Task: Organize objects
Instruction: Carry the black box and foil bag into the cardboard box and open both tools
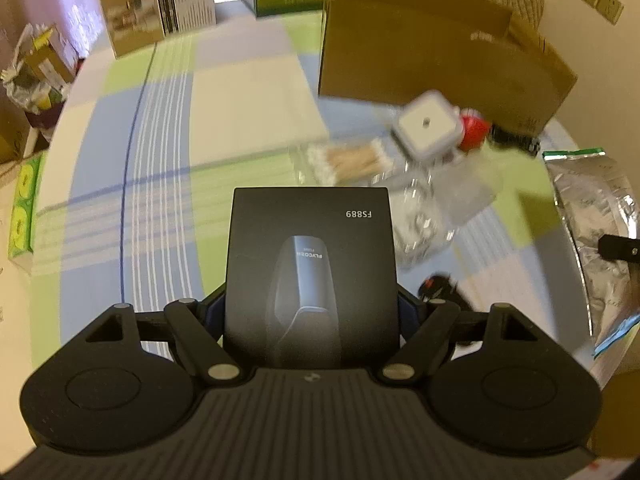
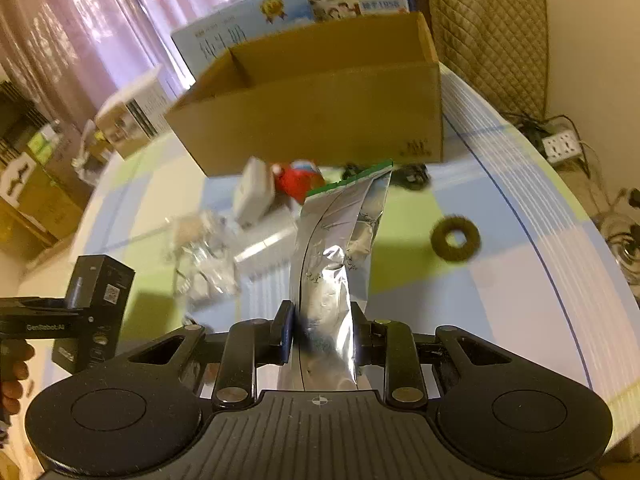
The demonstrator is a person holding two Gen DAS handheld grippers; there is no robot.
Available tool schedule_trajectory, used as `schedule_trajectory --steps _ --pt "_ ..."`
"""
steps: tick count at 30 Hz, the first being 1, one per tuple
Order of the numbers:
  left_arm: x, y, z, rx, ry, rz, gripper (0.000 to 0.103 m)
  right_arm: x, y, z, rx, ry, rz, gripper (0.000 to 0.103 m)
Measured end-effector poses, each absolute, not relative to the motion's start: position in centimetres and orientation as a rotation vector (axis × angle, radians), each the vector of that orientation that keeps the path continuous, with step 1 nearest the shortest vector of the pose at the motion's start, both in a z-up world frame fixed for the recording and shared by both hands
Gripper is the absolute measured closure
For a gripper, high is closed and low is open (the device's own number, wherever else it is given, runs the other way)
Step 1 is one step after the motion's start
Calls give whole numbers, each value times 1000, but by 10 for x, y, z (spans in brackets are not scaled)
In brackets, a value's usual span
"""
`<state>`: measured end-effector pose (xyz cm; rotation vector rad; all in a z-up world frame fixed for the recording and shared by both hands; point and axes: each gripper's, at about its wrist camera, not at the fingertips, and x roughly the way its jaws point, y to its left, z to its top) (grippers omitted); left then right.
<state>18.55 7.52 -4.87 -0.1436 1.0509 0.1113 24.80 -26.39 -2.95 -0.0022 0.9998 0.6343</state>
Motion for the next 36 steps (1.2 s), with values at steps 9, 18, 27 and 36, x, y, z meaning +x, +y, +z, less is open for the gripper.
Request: schedule_trajectory --steps 9,18,27,36 --pt "223 71 -11 -129 960 143 26 290 -254 2 16 944 718 79" --pt "295 55 30 -91 859 132 26 355 -250 40 58 867 747 79" --pt "372 28 60 -32 791 108 26 426 -241 71 100 794 733 79" --pt "443 14 62 2 798 116 26 490 -219 72 114 778 676 79"
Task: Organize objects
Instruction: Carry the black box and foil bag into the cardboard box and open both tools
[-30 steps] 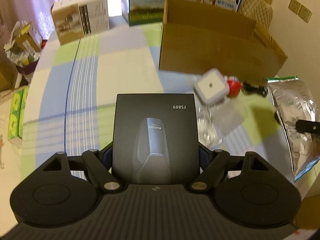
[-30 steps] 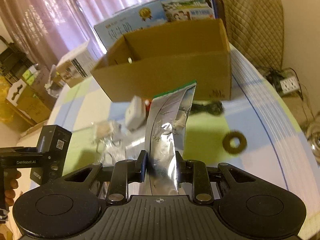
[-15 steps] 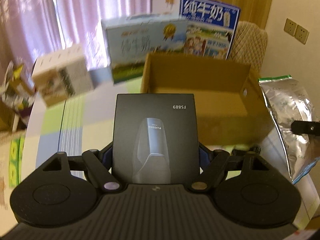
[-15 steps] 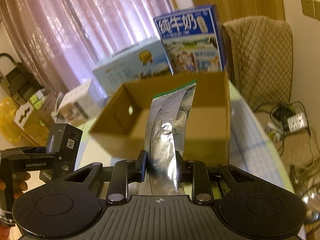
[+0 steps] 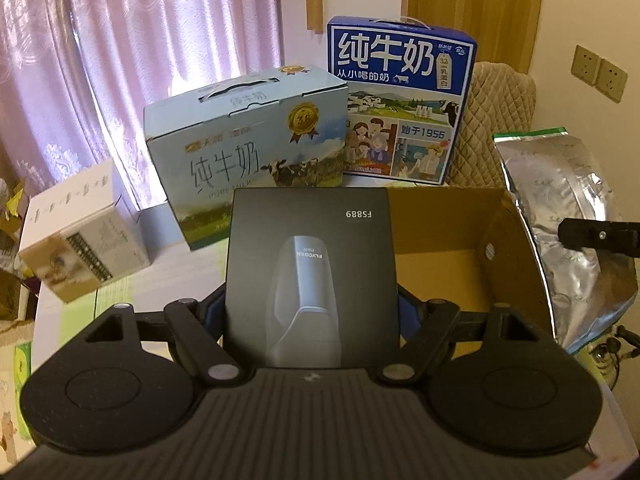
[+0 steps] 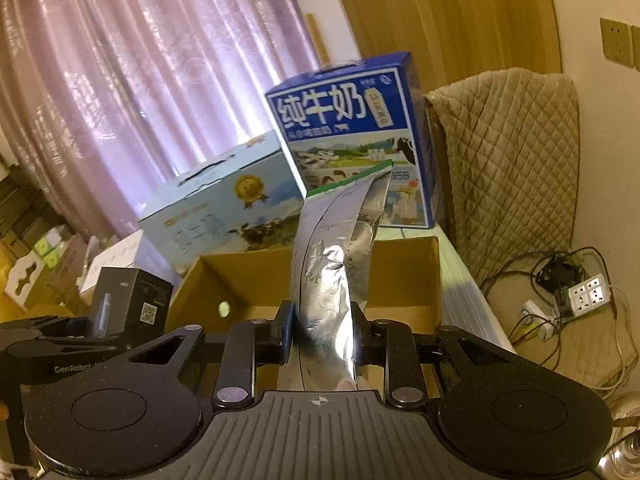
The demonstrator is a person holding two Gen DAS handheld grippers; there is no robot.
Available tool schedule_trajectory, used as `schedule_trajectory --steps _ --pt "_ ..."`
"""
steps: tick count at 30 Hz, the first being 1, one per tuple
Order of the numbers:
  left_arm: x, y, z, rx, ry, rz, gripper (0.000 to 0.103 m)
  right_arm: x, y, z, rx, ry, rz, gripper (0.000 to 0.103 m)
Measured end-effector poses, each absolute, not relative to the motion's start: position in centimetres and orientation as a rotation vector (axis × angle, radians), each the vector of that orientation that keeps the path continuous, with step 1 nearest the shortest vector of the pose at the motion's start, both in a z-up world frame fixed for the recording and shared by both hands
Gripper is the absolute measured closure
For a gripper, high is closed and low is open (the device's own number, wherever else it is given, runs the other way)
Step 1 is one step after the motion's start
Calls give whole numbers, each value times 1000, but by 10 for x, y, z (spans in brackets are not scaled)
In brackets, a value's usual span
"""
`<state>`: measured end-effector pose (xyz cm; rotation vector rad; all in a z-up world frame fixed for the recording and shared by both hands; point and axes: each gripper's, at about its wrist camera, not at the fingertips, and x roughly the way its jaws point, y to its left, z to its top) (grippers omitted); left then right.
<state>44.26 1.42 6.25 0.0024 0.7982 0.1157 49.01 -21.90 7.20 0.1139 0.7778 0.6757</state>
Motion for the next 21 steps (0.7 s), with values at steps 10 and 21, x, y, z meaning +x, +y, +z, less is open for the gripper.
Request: schedule_trajectory --steps 10,21 --pt "492 22 28 48 875 157 26 532 -194 21 59 894 587 79" --pt "513 29 -7 57 948 146 26 545 -172 -20 -33 978 527 79"
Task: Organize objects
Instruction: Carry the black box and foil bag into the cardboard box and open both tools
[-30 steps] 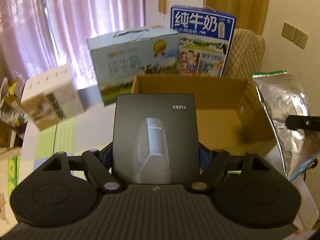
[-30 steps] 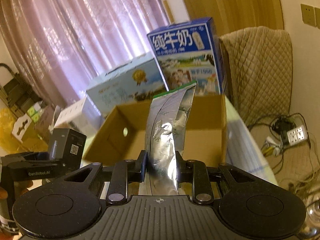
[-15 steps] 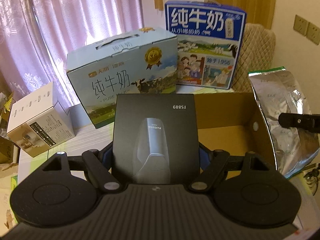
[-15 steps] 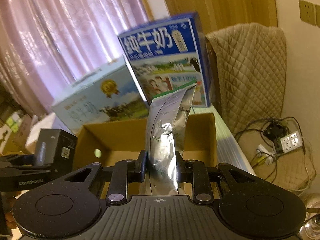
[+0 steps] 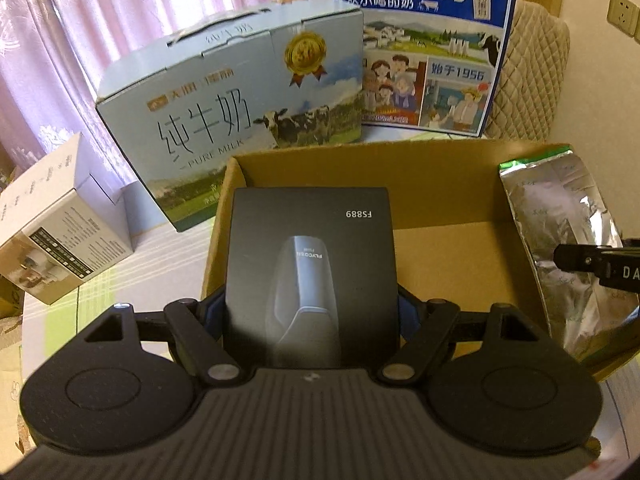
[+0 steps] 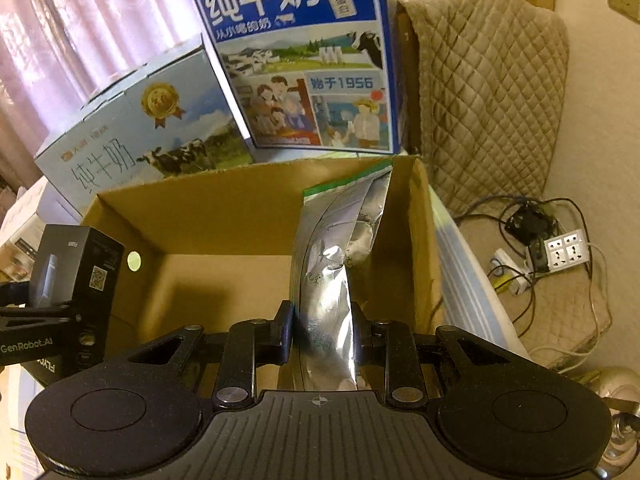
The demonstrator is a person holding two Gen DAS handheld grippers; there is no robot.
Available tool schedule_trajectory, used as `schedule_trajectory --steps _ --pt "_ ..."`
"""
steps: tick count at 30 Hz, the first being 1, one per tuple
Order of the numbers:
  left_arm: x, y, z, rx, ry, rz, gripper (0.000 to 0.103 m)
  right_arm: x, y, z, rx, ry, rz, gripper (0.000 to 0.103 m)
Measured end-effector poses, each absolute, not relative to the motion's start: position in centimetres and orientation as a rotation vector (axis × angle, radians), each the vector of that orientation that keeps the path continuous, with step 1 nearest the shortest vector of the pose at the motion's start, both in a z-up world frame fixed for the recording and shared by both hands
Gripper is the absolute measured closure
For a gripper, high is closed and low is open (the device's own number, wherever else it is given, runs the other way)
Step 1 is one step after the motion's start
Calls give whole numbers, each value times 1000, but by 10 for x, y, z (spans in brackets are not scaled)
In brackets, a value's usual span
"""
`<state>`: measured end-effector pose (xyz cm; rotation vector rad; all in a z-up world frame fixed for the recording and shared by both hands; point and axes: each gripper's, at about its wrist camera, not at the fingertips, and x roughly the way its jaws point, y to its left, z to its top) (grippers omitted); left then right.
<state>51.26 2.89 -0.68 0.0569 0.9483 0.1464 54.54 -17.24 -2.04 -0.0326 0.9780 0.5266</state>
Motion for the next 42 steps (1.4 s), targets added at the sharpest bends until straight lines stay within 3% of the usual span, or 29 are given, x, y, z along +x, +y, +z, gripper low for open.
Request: schedule_trajectory --steps 3,5,6,21,24,29,42 --pt "516 32 -13 62 957 143 26 548 -167 -25 -83 972 511 74" --pt "518 34 -16 63 965 144 26 548 -165 -24 -117 952 494 51" --pt "519 34 -17 62 965 141 26 548 -167 -23 -117 946 504 49" --pt "527 36 -29 74 987 145 25 545 -168 -21 -152 929 559 45" --pt "526 37 -30 72 992 140 14 542 -169 -19 -149 922 582 39" --pt "520 35 -27 75 979 130 11 530 -173 -11 -160 880 617 30" --pt "475 32 8 26 908 115 10 490 -196 14 -176 797 630 28"
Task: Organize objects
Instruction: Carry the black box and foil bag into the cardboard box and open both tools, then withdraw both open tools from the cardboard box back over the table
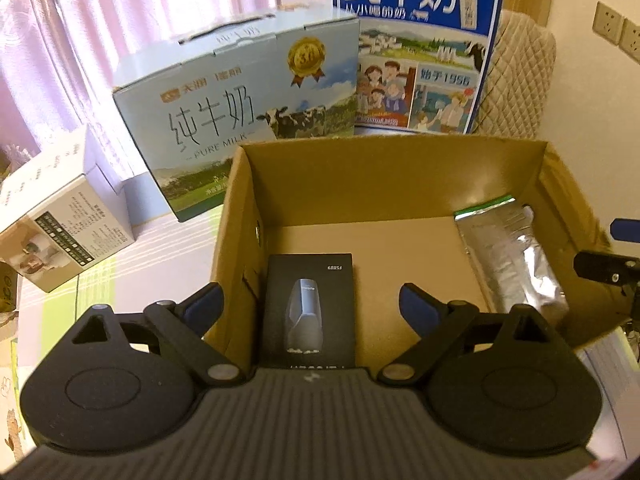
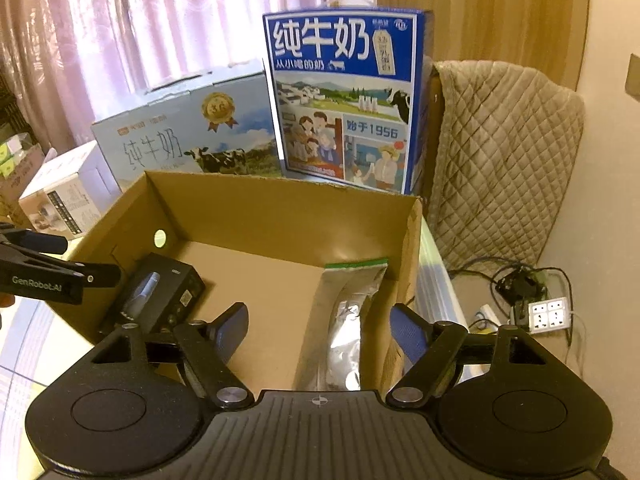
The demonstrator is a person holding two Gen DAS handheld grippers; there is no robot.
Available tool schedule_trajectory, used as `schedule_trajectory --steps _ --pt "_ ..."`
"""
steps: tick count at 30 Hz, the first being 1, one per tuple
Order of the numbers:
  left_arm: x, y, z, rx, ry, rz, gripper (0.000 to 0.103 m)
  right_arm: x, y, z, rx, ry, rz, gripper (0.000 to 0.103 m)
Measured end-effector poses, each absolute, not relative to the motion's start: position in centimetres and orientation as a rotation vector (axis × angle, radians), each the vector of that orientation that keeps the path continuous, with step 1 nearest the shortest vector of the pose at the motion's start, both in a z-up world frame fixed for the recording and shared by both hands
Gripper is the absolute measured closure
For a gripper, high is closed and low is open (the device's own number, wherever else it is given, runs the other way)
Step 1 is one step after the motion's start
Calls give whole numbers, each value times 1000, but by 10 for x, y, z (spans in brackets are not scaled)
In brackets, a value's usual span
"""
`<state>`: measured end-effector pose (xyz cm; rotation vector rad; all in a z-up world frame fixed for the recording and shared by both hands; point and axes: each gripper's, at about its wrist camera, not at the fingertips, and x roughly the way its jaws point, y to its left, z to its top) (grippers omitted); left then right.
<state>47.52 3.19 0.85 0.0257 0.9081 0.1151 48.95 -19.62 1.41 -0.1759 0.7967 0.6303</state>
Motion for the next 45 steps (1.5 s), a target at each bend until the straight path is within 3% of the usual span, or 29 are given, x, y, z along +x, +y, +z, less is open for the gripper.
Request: schedule_trajectory --steps 23,45 --pt "353 11 66 -48 802 101 10 393 -243 57 -33 716 678 28" --pt "256 7 48 -81 869 45 10 304 -268 45 15 801 688 28"
